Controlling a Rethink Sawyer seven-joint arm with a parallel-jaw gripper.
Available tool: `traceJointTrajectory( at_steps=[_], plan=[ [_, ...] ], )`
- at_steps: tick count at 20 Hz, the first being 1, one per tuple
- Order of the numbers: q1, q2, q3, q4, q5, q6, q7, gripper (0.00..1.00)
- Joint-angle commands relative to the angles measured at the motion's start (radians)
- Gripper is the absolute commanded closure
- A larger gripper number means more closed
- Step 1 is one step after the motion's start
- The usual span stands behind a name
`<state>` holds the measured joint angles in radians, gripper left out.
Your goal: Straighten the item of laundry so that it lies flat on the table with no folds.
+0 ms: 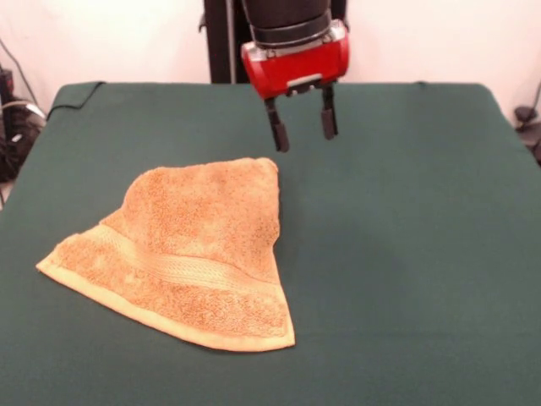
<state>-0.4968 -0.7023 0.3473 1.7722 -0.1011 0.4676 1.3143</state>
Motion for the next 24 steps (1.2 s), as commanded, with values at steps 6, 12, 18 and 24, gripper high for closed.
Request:
traceJointTrajectory(
  at_steps=[6,12,18,24],
  plan=[
    [0.052,0.117,0.174,-0.258,-0.126,0.037,-0.106,0.00],
    [0.075,0.161,0.224,-0.443,-0.221,0.185,-0.268,0.00],
    [0.064,0.190,0.289,-0.549,-0.327,0.300,-0.436,0.00],
    [0.026,0.200,0.330,-0.563,-0.382,0.344,-0.530,0.00]
  ],
)
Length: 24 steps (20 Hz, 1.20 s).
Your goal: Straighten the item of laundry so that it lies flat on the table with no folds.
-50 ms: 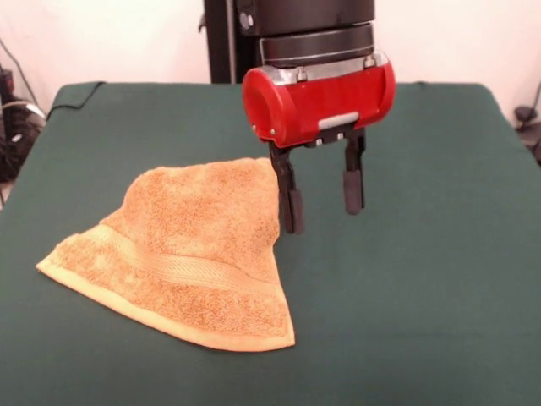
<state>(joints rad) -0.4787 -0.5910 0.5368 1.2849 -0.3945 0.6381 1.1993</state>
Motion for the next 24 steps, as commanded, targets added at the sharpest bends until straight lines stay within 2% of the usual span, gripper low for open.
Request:
traceJointTrajectory(
  at_steps=[1,5,8,19,24],
  plan=[
    [-0.001,0.091,0.147,-0.078,-0.098,0.185,-0.442,0.00],
    [-0.018,0.102,0.154,-0.091,-0.149,0.246,-0.563,0.00],
    [-0.049,0.095,0.152,-0.052,-0.181,0.223,-0.622,0.00],
    [-0.123,0.113,0.173,0.027,-0.245,0.158,-0.737,0.00],
    [-0.146,0.134,0.197,0.031,-0.268,0.131,-0.778,0.00]
  ],
)
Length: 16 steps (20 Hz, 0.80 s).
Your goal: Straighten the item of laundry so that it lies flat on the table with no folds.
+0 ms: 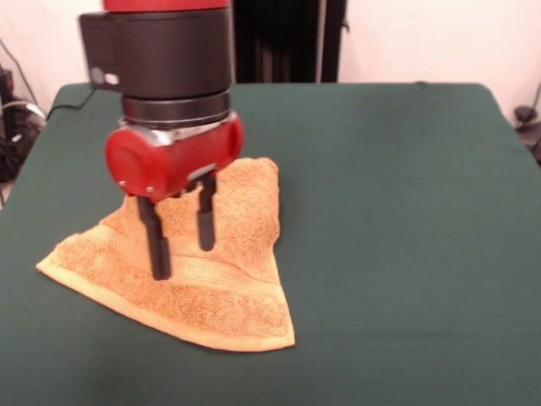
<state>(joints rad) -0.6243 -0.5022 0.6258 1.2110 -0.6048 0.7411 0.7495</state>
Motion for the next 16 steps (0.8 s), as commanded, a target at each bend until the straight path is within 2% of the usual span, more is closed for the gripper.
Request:
traceJointTrajectory(
  at_steps=[1,9,16],
  plan=[
    [-0.001,0.051,0.109,0.102,-0.064,0.025,-0.329,0.00],
    [-0.004,0.074,0.109,0.119,-0.082,0.006,-0.278,0.00],
    [-0.001,0.106,0.106,0.141,-0.056,0.016,-0.211,0.00]
  ],
)
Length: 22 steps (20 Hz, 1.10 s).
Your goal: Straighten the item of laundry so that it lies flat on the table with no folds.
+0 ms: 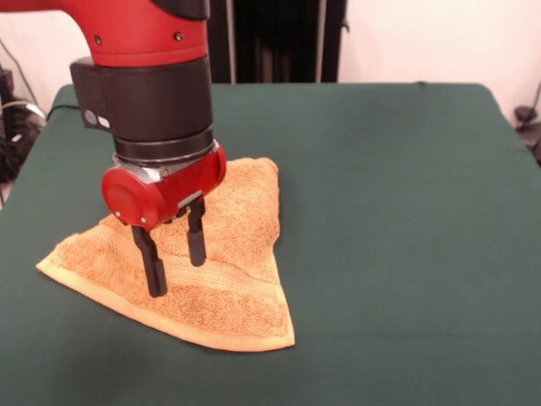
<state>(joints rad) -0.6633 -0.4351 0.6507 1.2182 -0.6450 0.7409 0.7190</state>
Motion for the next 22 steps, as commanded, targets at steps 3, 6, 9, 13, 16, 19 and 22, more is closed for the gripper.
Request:
traceJointTrajectory(
  at_steps=[3,6,9,13,16,19,22],
  plan=[
    [0.040,0.041,0.077,0.133,0.002,0.033,-0.146,0.00],
    [0.040,0.042,0.069,0.155,0.015,0.028,-0.096,0.00],
    [0.038,0.060,0.067,0.159,0.013,0.013,-0.084,0.00],
    [0.046,0.084,0.054,0.138,0.004,0.009,-0.074,0.00],
    [0.045,0.105,0.046,0.132,-0.003,0.000,-0.067,0.00],
    [0.038,0.137,0.050,0.130,-0.010,-0.024,-0.069,0.00],
    [0.033,0.147,0.056,0.129,-0.008,-0.030,-0.073,0.00]
  ],
)
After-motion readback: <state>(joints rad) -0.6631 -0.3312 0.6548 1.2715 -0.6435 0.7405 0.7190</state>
